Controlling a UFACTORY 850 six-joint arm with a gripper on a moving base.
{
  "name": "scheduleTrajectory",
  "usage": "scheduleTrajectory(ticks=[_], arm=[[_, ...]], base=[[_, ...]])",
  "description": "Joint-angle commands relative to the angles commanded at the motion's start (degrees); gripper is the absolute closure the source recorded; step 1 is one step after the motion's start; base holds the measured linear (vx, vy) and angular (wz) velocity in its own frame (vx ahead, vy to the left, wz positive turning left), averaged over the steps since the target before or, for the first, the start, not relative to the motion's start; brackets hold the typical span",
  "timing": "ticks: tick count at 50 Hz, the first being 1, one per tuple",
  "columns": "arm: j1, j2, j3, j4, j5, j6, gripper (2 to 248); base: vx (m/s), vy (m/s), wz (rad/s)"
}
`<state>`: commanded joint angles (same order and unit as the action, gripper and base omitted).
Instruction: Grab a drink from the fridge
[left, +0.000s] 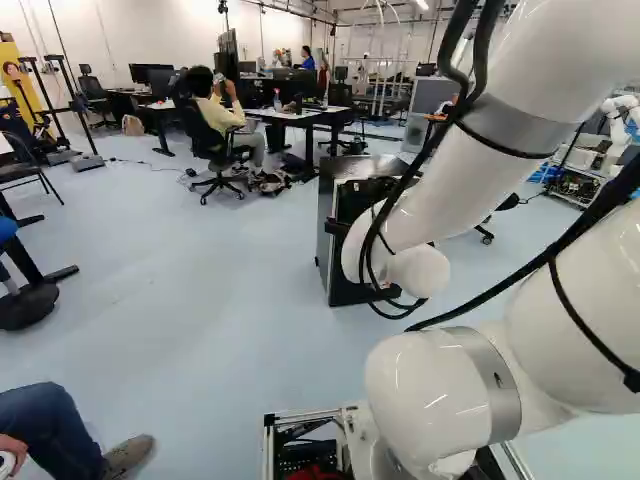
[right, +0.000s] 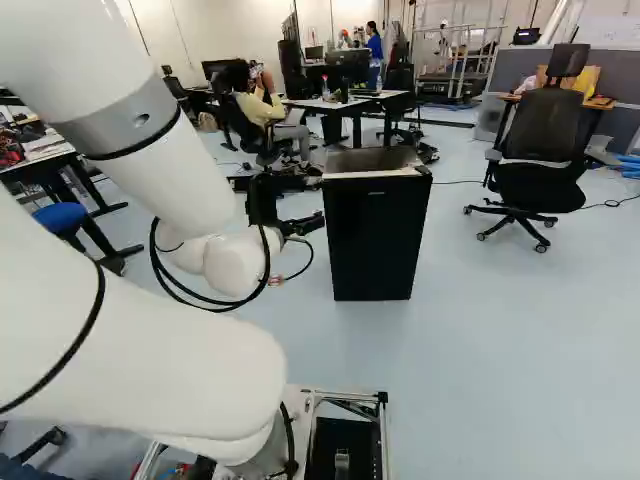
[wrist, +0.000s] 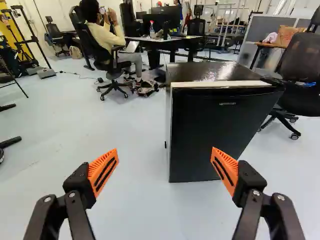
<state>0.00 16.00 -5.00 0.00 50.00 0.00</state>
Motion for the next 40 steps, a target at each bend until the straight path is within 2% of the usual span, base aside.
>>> scheduleTrajectory(ticks=[40], arm=[[0.00,0.00,0.00,0.00,0.00,0.00,3]], base=[[0.066,-0.022,0.001]])
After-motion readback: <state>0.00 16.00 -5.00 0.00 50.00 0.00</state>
